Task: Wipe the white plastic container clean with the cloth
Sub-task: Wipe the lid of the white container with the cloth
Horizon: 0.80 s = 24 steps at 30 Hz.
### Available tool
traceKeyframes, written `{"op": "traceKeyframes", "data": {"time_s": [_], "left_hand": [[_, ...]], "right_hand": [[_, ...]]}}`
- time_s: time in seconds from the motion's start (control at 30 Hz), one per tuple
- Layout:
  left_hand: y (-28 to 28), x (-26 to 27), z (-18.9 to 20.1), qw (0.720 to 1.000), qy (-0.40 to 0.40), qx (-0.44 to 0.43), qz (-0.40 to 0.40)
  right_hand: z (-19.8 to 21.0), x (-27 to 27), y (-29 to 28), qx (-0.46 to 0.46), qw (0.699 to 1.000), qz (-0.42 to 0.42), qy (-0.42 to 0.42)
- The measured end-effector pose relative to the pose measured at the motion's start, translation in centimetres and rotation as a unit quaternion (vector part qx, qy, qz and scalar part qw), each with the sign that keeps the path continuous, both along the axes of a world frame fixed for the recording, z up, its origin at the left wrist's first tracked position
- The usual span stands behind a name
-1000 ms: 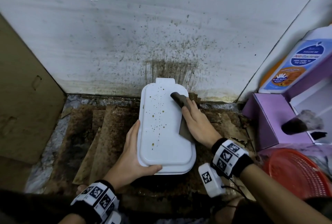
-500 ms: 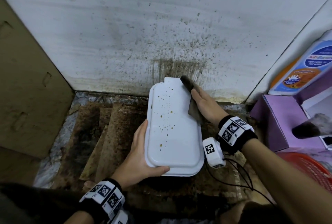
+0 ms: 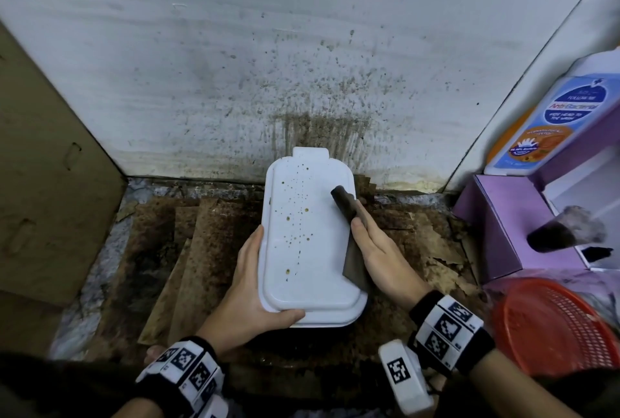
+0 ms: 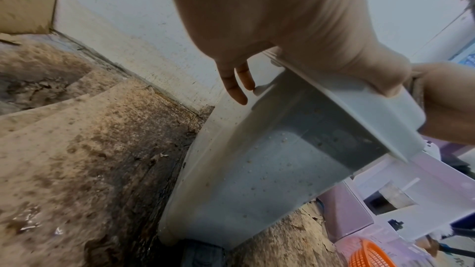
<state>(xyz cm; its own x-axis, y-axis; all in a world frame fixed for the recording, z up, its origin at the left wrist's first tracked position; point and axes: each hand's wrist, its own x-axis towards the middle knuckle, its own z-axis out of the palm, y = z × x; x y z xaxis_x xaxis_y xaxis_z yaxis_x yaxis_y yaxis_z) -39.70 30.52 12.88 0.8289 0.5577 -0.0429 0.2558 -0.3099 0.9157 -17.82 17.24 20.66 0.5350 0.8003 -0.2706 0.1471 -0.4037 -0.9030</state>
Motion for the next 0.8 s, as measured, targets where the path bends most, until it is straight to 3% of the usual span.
{"op": "traceKeyframes", "data": {"time_s": [0.43,0.6,0.8], "left_hand": [[0.0,0.0,0.1,1.000,-0.010,-0.003,-0.006],[0.0,0.0,0.0,1.000,-0.008,-0.003,-0.006],[0.1,0.0,-0.1,1.000,-0.009,-0.004,-0.003]], "right_hand": [[1.6,7.0,8.4,0.026,0.999,0.015,0.027],[1.2,6.3,7.5,0.032,0.999,0.021,0.019],[0.6,4.3,4.7,0.057,0.995,-0.023,0.074]]}}
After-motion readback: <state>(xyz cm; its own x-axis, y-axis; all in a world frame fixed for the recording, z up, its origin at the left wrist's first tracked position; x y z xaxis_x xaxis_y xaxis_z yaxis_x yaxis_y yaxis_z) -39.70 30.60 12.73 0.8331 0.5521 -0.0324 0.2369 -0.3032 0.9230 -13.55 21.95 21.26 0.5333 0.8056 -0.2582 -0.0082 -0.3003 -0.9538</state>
